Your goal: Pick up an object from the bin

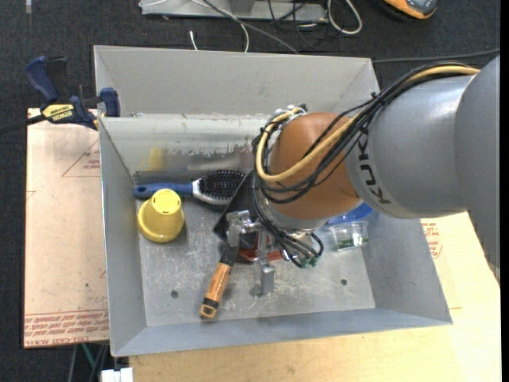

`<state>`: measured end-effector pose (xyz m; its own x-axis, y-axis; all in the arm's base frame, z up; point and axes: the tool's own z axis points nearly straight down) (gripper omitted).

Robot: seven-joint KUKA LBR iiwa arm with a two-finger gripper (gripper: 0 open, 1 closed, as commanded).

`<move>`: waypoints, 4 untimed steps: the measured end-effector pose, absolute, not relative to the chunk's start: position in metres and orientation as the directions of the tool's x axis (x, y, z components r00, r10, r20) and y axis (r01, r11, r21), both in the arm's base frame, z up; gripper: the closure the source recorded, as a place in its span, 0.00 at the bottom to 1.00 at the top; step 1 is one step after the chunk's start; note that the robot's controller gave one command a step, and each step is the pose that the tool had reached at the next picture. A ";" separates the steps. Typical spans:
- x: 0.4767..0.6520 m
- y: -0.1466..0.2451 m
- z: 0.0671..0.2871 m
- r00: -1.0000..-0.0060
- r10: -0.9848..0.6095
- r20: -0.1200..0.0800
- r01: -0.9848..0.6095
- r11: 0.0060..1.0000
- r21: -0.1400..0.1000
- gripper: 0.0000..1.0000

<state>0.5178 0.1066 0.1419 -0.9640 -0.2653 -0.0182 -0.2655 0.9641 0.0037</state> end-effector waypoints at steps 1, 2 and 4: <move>0.541 0.119 0.106 -0.878 -0.477 -0.028 -0.477 0.879 -0.002 1.00; 0.541 0.119 0.106 -0.879 -0.476 -0.028 -0.477 0.879 -0.002 1.00; 0.571 0.132 0.084 -0.923 -0.383 -0.044 -0.384 0.923 -0.001 1.00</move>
Offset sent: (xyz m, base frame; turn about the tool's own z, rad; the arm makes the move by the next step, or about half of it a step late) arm 0.0000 0.0000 0.0000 0.0000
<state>0.5714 0.1315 0.0845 -0.9226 -0.3834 -0.0437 -0.3837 0.9234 -0.0009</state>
